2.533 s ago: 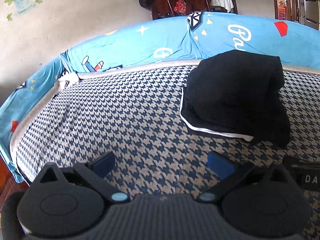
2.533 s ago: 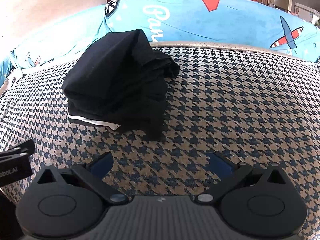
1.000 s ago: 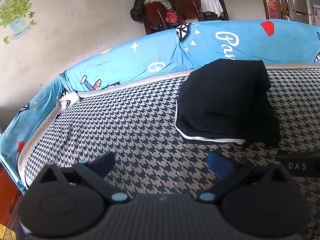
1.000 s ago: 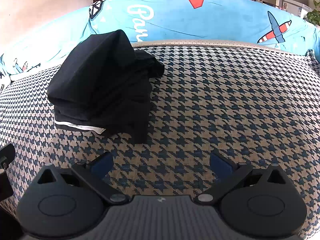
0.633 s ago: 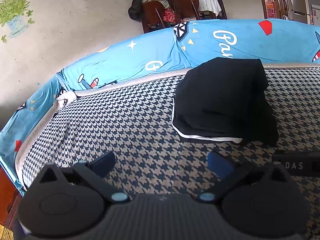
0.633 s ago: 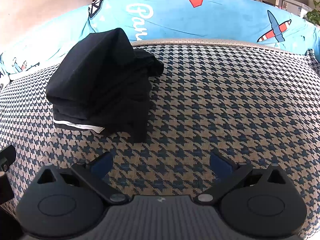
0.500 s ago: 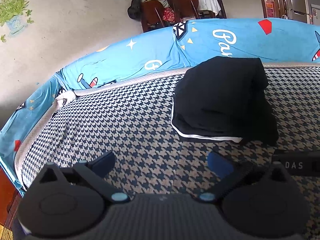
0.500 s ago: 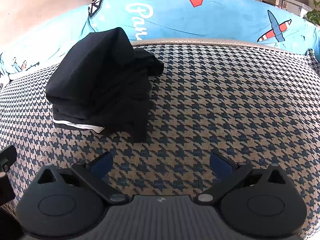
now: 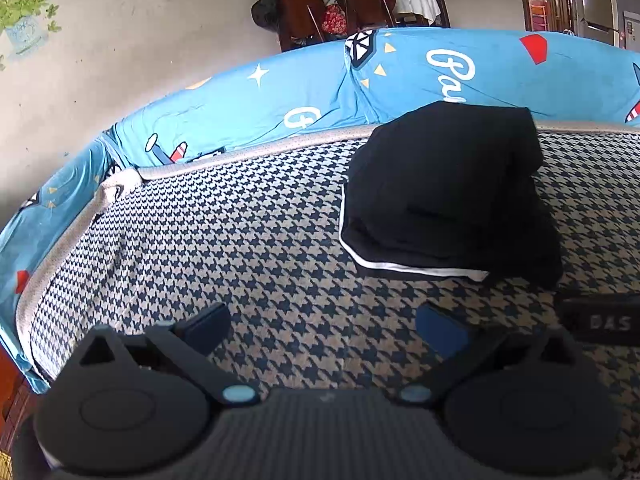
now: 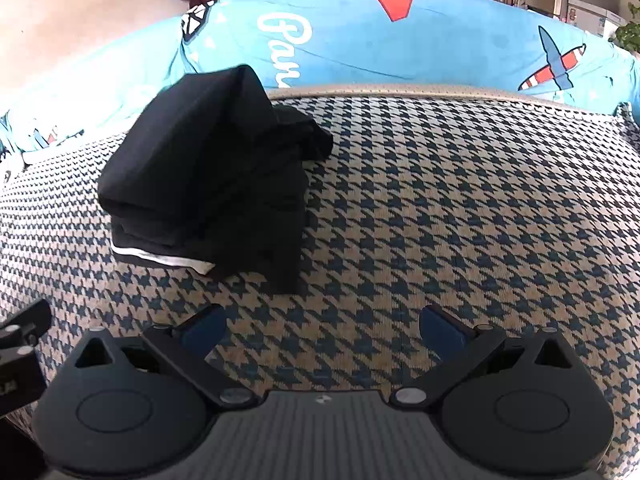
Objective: Fold clothes
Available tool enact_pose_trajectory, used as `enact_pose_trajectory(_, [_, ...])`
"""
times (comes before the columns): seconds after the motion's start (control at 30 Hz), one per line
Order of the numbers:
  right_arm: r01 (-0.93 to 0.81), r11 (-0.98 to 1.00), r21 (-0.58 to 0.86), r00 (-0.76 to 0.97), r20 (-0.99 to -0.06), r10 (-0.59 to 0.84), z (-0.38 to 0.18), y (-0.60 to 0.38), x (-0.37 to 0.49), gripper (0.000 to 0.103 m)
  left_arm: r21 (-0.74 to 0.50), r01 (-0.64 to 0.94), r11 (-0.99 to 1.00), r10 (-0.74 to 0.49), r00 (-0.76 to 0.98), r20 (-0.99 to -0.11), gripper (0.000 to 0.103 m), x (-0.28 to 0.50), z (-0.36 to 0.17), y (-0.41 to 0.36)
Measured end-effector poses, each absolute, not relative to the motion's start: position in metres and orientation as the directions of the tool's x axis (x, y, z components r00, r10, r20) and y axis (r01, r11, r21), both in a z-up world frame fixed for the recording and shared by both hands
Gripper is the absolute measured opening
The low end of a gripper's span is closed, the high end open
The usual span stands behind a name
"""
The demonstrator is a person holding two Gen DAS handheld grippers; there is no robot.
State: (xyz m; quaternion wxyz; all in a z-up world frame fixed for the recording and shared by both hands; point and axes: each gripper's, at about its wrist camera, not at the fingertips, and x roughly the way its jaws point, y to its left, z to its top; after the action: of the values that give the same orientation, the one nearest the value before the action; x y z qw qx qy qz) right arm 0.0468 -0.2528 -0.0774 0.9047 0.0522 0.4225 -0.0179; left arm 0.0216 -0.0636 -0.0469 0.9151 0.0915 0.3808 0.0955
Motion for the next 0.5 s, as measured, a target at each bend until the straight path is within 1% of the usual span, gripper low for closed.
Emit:
enact_pose_trajectory(0.1, [0.063,0.992,0.111,0.659,-0.751,0.042,-0.074,-0.254,0.048,0.102,0.209,-0.105,0.972,0.223,0.684,-0.695,0.103,0.029,-0.05,-0.055])
enact_pose_trajectory(0.17, [0.053,0.991,0.12,0.671,-0.74,0.054,-0.071,-0.254,0.049,0.097,0.193,-0.1,0.976,0.208,0.683,-0.7,0.103,0.035,-0.05,-0.05])
enact_pose_trajectory(0.27, [0.048,0.99,0.129,0.693,-0.718,0.06,-0.065,-0.256,0.054,0.093,0.18,-0.088,0.98,0.191,0.685,-0.703,0.103,0.045,-0.05,-0.045])
enact_pose_trajectory(0.4, [0.028,0.972,0.232,0.719,-0.68,0.141,-0.056,-0.265,0.064,0.089,0.162,-0.056,0.985,0.155,0.689,-0.708,0.103,0.062,-0.046,-0.037])
enact_pose_trajectory(0.5, [0.0,0.955,0.296,0.753,-0.629,0.195,-0.05,-0.268,0.073,0.088,0.145,-0.05,0.988,0.139,0.689,-0.712,0.103,0.078,-0.042,-0.028])
